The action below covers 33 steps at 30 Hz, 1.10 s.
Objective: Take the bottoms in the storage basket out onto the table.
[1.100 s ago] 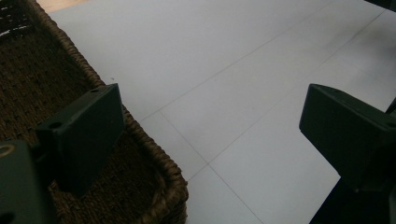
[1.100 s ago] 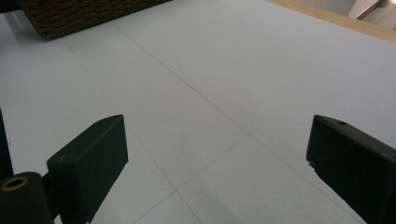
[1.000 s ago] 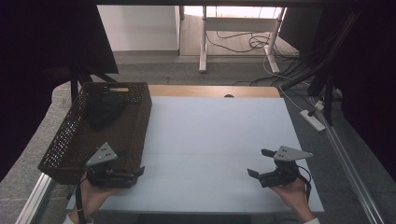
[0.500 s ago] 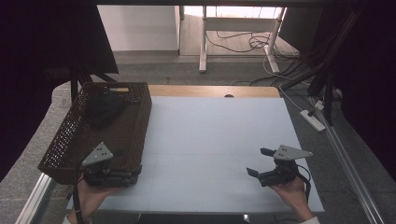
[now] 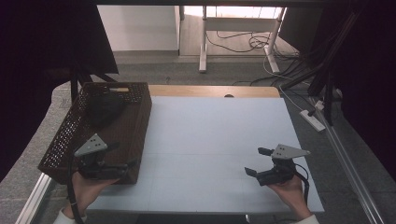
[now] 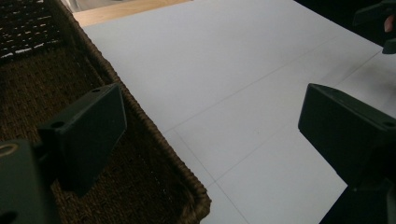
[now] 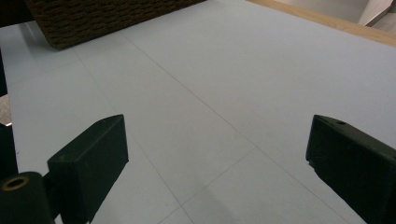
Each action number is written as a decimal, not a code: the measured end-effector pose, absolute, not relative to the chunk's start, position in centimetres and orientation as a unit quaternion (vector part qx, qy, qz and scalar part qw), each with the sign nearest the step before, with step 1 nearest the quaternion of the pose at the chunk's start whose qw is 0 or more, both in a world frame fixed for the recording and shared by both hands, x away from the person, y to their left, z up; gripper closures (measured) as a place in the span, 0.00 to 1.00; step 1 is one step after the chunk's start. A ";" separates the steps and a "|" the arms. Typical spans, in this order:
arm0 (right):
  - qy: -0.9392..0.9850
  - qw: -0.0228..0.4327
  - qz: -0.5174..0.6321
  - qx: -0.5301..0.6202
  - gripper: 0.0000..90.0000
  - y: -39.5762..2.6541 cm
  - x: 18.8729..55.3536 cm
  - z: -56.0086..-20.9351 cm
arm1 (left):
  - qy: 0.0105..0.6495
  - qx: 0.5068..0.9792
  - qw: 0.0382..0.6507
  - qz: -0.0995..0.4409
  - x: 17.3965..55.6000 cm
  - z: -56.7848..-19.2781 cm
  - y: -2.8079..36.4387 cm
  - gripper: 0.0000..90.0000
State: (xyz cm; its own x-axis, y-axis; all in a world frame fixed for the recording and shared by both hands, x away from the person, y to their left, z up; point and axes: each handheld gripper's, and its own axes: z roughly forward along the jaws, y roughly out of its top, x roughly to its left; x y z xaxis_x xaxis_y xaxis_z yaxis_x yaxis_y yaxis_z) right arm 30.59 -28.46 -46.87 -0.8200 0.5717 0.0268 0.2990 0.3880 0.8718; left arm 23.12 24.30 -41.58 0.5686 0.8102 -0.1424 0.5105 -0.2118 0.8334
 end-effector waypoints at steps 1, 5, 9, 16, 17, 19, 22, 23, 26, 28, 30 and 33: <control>0.821 0.140 0.486 0.265 0.06 -28.5 30.6 -46.9 | 0.434 0.761 0.453 0.165 23.3 -41.5 24.3 0.09; 0.818 0.135 0.491 0.266 0.06 -28.2 30.8 -46.9 | 0.433 0.761 0.453 0.166 23.9 -41.2 24.4 0.09; 0.812 0.117 0.502 0.273 0.06 -28.2 31.0 -47.0 | 0.432 0.763 0.452 0.162 24.6 -40.8 24.4 0.09; 0.821 0.124 0.489 0.267 0.06 -28.1 30.8 -47.3 | 0.434 0.759 0.455 0.168 25.6 -40.2 24.6 0.09; 0.821 0.125 0.490 0.267 0.06 -28.1 30.7 -47.3 | 0.435 0.758 0.455 0.169 25.8 -40.1 24.6 0.09; 0.820 0.125 0.490 0.268 0.06 -28.1 30.7 -47.3 | 0.438 0.756 0.456 0.170 26.1 -40.0 24.7 0.09; 0.816 0.125 0.494 0.272 0.06 -28.2 30.7 -47.3 | 0.441 0.756 0.453 0.171 26.7 -39.8 24.8 0.09; 0.816 0.124 0.494 0.273 0.06 -28.3 30.7 -47.3 | 0.442 0.756 0.452 0.172 26.9 -39.8 24.9 0.09; 0.816 0.124 0.495 0.273 0.06 -28.4 30.8 -47.3 | 0.445 0.753 0.451 0.175 27.5 -39.7 25.1 0.09; 0.816 0.124 0.494 0.272 0.06 -28.4 30.8 -47.3 | 0.449 0.751 0.450 0.178 27.8 -39.7 25.3 0.09; 0.817 0.125 0.494 0.272 0.06 -28.4 30.8 -47.3 | 0.453 0.748 0.451 0.178 28.1 -39.7 25.5 0.09; 0.817 0.126 0.492 0.273 0.06 -28.4 30.8 -47.3 | 0.456 0.746 0.448 0.186 28.6 -39.6 25.7 0.09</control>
State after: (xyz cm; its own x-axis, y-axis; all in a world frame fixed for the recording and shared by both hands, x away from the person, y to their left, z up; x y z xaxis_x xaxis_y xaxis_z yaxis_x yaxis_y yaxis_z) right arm 30.78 -28.39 -47.32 -0.8198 0.5691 0.0631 0.3218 0.3668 0.8729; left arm 28.56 25.70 -39.56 0.5153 0.8469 -0.1312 0.5145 -0.1833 0.8377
